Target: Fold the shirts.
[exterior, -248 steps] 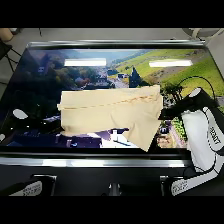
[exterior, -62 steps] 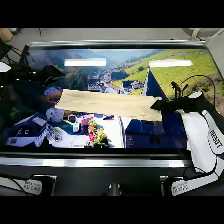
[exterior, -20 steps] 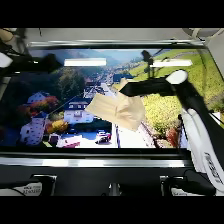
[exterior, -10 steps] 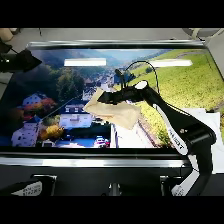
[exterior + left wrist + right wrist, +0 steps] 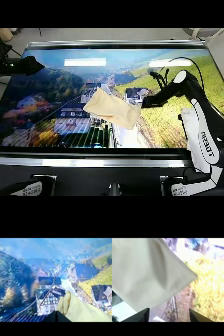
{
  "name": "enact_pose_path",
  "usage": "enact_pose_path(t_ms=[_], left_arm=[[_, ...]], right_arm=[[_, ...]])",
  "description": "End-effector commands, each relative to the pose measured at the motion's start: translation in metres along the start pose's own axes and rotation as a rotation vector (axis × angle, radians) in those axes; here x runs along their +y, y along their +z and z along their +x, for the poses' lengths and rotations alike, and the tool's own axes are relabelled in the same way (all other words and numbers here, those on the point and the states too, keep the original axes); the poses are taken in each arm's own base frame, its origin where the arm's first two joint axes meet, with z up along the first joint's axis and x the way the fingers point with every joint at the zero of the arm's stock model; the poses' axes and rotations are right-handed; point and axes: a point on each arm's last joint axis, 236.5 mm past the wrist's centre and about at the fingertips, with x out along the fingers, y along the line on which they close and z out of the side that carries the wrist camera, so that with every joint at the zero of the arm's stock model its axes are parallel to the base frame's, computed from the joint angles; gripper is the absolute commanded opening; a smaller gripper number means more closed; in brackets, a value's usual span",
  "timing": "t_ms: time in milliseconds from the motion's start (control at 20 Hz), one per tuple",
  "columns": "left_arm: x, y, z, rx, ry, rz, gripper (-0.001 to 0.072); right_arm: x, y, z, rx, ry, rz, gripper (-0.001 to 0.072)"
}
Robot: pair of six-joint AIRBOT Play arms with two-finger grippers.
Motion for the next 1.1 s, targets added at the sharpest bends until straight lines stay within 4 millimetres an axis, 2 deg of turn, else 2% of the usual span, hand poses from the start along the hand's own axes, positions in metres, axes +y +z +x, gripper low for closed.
enact_pose_path(t_ms=[0,50,100,150,250,350,450,550,650,750,800,850,950,1050], left_arm=[[0.001,-0.001,0.000,0.002,0.002,0.005,0.0025],[-0.001,-0.001,0.000,0.004,-0.003,0.003,0.0025],[-0.003,-0.002,0.001,0.006,-0.005,0.007,0.0025],[-0.004,-0.002,0.001,0.007,-0.007,0.008,0.0025],[-0.006,-0.002,0.002,0.008,-0.010,0.011,0.0025],[-0.008,-0.004,0.003,0.012,-0.014,0.014,0.0025],[-0.012,-0.005,0.005,0.016,-0.021,0.020,0.0026],[-0.015,-0.005,0.006,0.017,-0.025,0.025,0.0026],[-0.015,-0.006,0.006,0.018,-0.025,0.025,0.0026],[-0.014,-0.005,0.006,0.018,-0.020,0.027,0.0026],[-0.012,-0.006,0.006,0.019,-0.013,0.031,0.0026],[-0.011,-0.006,0.006,0.020,-0.009,0.037,0.0026],[-0.010,-0.007,0.007,0.022,-0.006,0.047,0.0026],[-0.007,-0.011,0.010,0.035,-0.003,0.043,0.0026]], right_arm=[[-0.012,-0.043,0.028,0.038,0.027,0.121,0.0556],[0.005,-0.029,0.039,-0.046,0.120,0.147,0.0570],[0.017,-0.015,0.044,-0.128,0.192,0.177,0.0649],[0.019,-0.012,0.051,-0.162,0.220,0.221,0.0674],[0.018,-0.021,0.065,-0.160,0.239,0.309,0.0670],[0.026,-0.026,0.073,-0.164,0.277,0.337,0.0660],[0.033,-0.024,0.078,-0.163,0.273,0.330,0.0492],[0.044,-0.015,0.084,-0.190,0.263,0.317,0.0473],[0.050,-0.001,0.084,-0.236,0.269,0.327,0.0024],[0.051,0.018,0.059,-0.299,0.307,0.239,0.0015],[0.050,0.028,0.035,-0.328,0.326,0.176,0.0015],[0.047,0.037,0.006,-0.357,0.343,0.126,0.0015],[0.028,0.048,-0.065,-0.416,0.309,0.059,0.0015],[-0.011,0.044,-0.138,-0.465,0.180,0.091,0.0015]])
